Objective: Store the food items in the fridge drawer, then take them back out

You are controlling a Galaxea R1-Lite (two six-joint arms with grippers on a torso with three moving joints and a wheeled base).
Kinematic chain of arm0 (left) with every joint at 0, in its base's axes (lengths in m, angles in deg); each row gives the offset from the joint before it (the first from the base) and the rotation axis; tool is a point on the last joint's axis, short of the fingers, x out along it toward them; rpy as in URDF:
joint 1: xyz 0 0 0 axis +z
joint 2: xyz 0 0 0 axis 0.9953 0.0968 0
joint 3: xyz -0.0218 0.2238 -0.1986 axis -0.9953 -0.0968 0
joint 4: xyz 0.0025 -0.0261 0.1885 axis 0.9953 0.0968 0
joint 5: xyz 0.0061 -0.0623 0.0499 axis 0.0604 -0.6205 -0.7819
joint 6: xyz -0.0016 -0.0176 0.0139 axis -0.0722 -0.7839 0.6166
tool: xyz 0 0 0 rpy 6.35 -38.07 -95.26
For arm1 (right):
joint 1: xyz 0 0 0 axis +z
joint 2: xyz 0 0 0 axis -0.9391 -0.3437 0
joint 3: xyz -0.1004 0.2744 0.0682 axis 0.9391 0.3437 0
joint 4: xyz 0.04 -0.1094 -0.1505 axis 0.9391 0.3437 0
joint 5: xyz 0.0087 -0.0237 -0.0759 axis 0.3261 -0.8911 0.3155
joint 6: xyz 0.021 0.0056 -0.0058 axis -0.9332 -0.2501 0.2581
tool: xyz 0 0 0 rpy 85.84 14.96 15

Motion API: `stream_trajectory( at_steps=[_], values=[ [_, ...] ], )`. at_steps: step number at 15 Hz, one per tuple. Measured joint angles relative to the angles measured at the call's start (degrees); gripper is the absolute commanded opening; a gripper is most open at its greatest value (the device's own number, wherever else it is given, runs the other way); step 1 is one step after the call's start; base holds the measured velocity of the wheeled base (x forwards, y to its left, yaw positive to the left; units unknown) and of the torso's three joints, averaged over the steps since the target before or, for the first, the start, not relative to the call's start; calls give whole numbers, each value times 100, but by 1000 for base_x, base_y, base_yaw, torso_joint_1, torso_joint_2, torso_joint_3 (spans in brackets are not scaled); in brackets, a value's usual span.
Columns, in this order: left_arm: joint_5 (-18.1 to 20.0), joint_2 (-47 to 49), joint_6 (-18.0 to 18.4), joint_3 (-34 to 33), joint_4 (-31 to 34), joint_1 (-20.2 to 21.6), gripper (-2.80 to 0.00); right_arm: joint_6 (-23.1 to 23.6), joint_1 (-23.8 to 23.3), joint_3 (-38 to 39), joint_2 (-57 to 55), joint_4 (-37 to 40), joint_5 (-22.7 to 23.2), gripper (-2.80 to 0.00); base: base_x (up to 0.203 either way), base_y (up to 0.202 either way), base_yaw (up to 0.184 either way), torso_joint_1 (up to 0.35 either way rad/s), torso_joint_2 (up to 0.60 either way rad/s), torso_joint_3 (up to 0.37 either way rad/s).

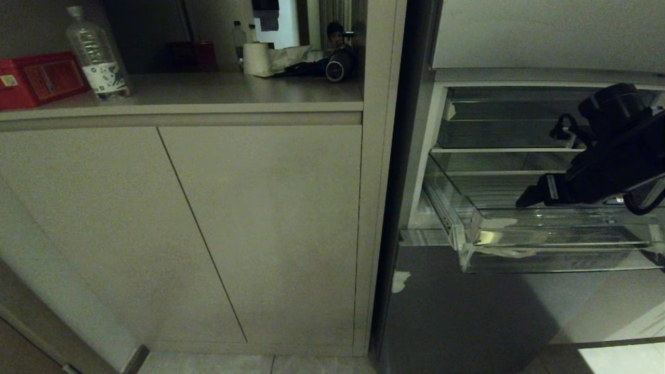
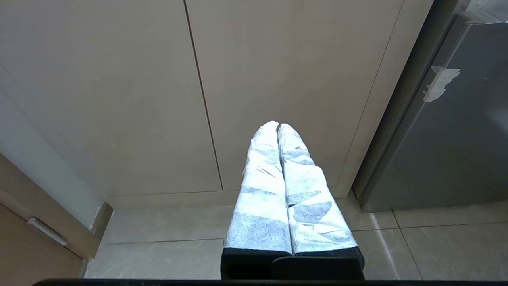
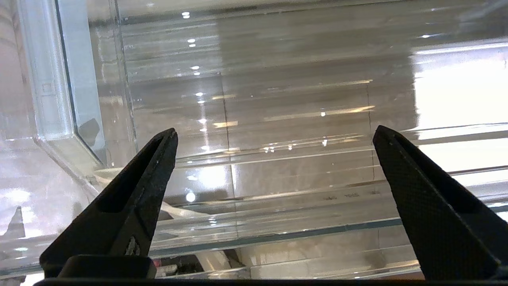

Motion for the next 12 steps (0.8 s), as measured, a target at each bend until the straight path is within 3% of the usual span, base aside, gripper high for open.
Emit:
stream_trajectory(
  at_steps=[8, 12],
  values=[
    [0, 0, 2, 0, 0, 2, -280, 156, 6, 980, 811, -80, 2, 0, 0, 0, 0, 0, 0, 0],
    [0, 0, 2, 0, 0, 0, -280, 120, -2, 1066, 927, -330, -3, 0, 0, 0, 0, 0, 0, 0]
  ],
)
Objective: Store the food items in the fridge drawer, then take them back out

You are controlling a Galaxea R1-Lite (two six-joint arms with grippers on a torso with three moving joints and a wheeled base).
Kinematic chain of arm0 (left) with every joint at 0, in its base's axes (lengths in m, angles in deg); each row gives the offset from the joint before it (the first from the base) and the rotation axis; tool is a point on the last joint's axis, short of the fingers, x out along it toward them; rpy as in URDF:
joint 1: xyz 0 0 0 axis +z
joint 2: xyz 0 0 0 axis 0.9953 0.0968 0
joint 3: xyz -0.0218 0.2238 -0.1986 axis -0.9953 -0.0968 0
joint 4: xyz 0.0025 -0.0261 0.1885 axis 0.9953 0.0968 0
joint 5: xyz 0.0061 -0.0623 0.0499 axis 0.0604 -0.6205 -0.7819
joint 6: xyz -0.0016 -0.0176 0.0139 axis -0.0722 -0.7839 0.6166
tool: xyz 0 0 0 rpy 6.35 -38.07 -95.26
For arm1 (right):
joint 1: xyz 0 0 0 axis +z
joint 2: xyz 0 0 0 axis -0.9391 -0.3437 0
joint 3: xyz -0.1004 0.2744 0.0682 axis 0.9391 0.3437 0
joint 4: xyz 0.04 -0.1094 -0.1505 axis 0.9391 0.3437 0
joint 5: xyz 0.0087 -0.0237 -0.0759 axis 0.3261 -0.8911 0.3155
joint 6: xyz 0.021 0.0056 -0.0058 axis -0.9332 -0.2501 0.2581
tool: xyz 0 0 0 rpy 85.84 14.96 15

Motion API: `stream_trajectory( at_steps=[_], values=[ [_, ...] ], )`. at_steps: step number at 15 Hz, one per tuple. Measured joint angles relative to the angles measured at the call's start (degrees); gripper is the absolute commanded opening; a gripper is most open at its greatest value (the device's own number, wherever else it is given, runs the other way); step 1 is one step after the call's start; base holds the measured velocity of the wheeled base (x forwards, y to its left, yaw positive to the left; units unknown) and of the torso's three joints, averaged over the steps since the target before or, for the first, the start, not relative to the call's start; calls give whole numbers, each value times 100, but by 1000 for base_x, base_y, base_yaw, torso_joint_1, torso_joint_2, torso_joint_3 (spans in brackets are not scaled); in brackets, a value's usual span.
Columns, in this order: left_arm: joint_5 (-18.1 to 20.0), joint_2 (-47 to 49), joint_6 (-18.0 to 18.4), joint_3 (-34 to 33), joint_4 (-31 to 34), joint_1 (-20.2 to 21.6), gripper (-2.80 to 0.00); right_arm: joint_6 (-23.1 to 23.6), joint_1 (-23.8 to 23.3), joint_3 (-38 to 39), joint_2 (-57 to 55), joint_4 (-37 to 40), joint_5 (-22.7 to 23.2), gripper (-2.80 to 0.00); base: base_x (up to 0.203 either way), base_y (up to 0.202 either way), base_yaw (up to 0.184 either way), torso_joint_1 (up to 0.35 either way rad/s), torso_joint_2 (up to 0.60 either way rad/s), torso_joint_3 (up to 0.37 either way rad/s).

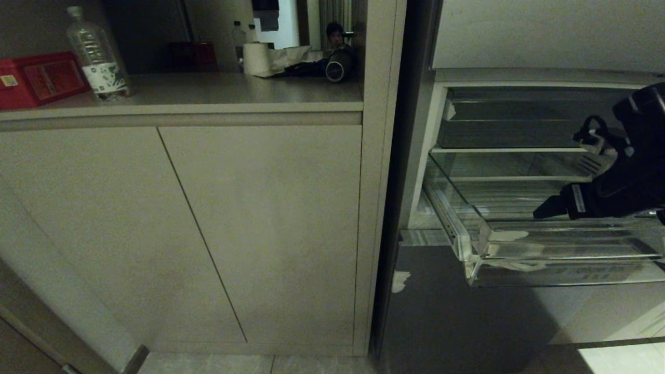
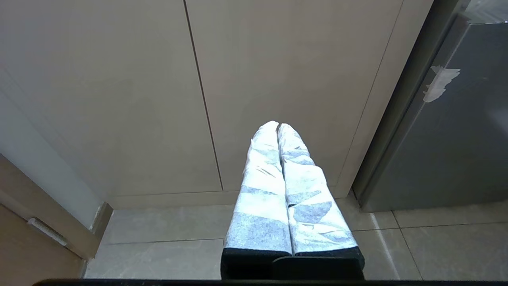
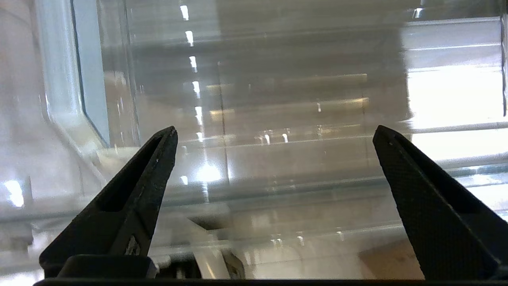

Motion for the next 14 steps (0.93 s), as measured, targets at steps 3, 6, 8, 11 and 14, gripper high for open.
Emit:
stream_trajectory(
  at_steps=[3, 6, 8, 11, 14],
  values=[
    [0, 0, 0, 0, 0, -1, -280, -20, 5, 22, -141, -1010, -27, 0, 0, 0, 0, 0, 0, 0],
    [0, 0, 0, 0, 0, 0, -280, -31, 15, 140, -10, -1147, -27, 0, 0, 0, 0, 0, 0, 0],
    [0, 0, 1, 0, 0, 2, -280, -24, 20, 395, 391, -1161, -16, -280, 0, 0, 0, 0, 0, 0],
    [0, 0, -2, 0, 0, 0, -280, -4, 26, 926, 1446, -1167, 3, -280, 0, 0, 0, 0, 0, 0],
    [0, 0, 0, 0, 0, -1, -280, 94, 39, 1908, 2938, -1170, 14, -280, 0, 0, 0, 0, 0, 0]
  ],
)
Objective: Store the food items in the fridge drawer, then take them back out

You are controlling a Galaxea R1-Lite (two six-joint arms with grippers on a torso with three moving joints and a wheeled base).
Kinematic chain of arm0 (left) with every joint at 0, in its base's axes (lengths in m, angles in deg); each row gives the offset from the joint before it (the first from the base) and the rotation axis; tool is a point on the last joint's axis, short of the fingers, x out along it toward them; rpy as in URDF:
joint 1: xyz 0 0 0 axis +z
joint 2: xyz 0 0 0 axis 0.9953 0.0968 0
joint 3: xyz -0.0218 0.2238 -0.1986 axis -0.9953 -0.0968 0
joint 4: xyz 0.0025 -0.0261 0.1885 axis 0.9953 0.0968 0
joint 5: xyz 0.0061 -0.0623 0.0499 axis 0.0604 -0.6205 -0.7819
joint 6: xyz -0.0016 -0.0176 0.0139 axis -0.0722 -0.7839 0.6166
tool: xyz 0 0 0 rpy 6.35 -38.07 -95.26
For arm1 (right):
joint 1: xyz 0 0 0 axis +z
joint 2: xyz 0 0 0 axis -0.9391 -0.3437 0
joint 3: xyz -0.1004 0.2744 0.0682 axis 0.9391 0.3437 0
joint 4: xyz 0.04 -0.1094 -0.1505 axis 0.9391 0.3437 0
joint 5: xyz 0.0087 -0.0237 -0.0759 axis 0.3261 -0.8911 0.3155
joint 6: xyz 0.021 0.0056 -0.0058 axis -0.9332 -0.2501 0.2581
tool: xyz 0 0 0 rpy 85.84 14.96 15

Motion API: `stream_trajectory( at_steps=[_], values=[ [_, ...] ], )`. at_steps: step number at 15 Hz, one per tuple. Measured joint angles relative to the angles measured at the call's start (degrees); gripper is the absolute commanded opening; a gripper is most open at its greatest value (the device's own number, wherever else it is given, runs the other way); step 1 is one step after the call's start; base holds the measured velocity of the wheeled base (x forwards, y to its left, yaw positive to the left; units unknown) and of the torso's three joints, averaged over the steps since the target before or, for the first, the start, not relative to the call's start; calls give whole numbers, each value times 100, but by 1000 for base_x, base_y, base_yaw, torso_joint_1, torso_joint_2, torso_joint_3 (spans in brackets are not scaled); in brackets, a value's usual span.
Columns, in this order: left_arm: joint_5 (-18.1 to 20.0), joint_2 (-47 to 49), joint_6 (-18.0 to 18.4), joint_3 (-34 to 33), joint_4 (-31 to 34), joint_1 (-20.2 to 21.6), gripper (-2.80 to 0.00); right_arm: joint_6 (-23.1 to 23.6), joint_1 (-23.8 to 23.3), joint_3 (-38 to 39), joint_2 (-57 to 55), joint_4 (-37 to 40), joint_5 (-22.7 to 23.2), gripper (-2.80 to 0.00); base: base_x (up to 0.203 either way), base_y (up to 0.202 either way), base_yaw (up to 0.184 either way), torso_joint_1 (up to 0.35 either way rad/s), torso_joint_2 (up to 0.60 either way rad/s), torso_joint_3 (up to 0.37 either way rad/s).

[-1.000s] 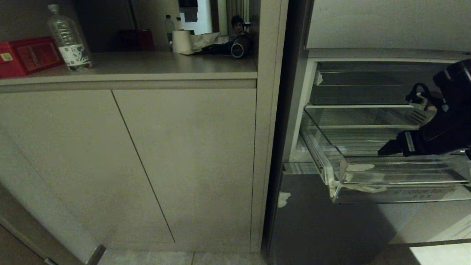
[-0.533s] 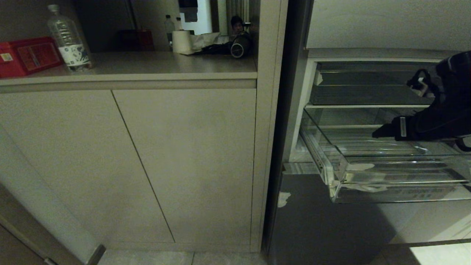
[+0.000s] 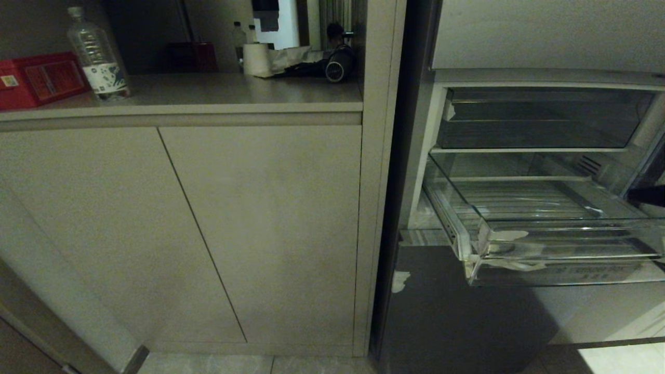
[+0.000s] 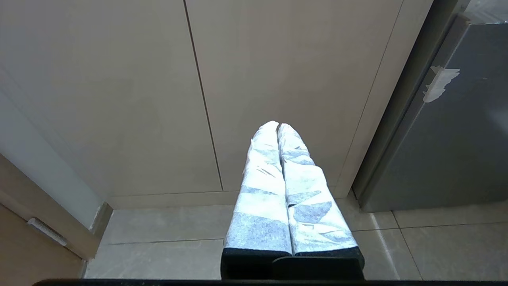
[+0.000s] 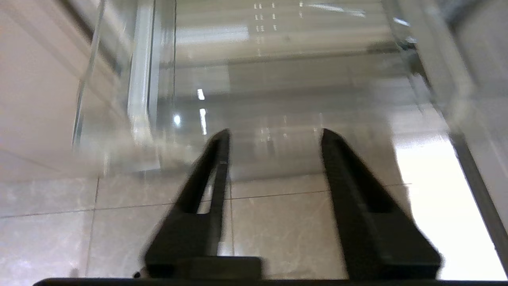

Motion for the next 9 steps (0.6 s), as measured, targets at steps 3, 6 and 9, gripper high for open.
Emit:
stream_trajectory(
  at_steps=[3, 6, 9],
  values=[
    [0, 0, 0, 0, 0, 1, -280, 177, 14, 1459, 1805, -61, 199, -280, 0, 0, 0, 0, 0, 0],
    [0, 0, 0, 0, -1, 0, -280, 291, 17, 3194, 3487, -451, 813, -280, 0, 0, 0, 0, 0, 0],
    [2, 0, 0, 0, 0, 4, -280, 429, 20, 4758, 4715, -1297, 1212, -280, 0, 0, 0, 0, 0, 0]
  ],
)
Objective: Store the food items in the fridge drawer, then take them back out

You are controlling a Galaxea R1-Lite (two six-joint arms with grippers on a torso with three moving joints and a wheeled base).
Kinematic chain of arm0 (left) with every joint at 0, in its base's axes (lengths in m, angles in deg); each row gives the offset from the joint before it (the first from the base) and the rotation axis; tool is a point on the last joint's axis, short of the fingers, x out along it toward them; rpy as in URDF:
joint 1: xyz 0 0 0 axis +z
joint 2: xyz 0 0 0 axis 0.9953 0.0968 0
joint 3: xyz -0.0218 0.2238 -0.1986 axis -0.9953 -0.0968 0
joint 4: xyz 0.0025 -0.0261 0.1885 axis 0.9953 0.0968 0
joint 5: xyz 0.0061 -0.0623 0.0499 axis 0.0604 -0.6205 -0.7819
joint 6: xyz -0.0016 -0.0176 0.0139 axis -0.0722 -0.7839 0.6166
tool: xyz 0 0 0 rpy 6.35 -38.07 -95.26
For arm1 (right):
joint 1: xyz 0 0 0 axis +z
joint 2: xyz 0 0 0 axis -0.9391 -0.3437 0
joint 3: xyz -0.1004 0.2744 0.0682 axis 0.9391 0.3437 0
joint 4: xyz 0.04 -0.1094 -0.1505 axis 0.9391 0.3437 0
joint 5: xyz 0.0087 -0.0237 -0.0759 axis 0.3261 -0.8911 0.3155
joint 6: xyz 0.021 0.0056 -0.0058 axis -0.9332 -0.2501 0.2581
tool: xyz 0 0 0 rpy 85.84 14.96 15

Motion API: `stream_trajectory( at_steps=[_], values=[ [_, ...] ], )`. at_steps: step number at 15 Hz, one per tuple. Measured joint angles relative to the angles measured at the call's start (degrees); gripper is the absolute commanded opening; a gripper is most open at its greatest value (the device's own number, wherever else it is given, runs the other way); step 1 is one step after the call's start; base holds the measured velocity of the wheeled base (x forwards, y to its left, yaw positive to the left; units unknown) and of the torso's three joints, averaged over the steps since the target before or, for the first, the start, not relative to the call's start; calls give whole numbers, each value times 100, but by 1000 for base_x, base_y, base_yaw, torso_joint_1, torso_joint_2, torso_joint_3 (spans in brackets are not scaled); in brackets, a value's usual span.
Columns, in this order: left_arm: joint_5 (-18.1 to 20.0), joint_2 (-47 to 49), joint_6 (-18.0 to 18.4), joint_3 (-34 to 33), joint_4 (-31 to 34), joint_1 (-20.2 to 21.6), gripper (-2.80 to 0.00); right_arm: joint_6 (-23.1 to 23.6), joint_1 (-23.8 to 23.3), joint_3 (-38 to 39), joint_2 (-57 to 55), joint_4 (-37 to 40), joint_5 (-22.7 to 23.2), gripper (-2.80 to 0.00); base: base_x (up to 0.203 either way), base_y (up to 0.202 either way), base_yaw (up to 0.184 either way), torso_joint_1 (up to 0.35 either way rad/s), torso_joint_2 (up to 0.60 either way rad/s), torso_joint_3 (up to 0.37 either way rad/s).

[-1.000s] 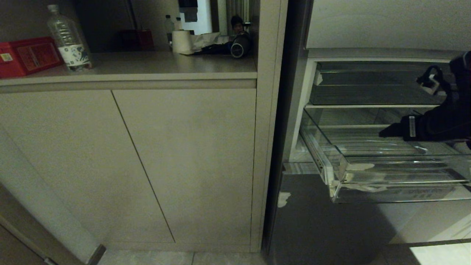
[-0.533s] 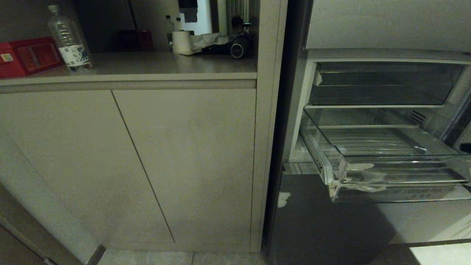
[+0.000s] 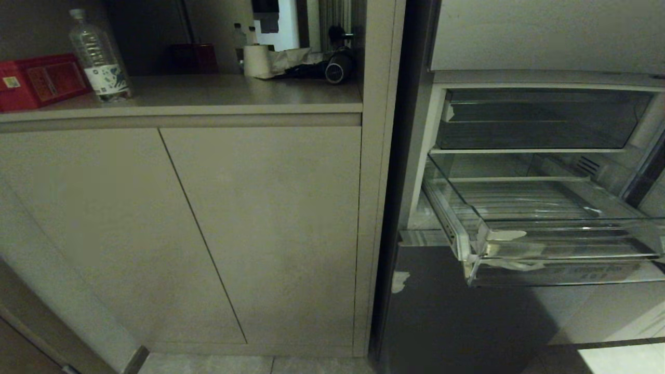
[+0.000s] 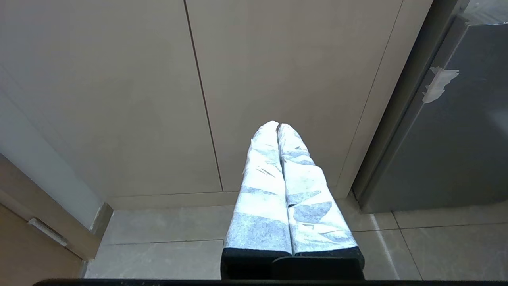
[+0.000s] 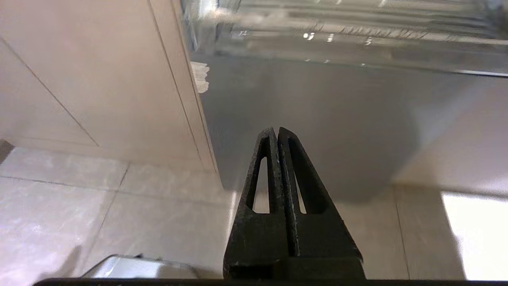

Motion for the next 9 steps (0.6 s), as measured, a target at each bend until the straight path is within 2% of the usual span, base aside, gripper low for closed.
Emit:
stream_trajectory(
  at_steps=[2, 6, 7, 9],
  values=[
    [-2, 0, -2, 0, 0, 0, -280, 257, 0, 726, 581, -269, 33, -280, 0, 0, 0, 0, 0, 0],
    [-2, 0, -22, 0, -5, 0, -280, 700, 0, 1308, 1561, -539, -298, -280, 0, 0, 0, 0, 0, 0],
    [-2, 0, -24, 0, -7, 0, -280, 757, 0, 1410, 1682, -846, -348, -280, 0, 0, 0, 0, 0, 0],
    [-2, 0, -24, 0, -7, -4, -280, 519, 0, 1484, 1816, -1229, -393, -280, 0, 0, 0, 0, 0, 0]
  ],
)
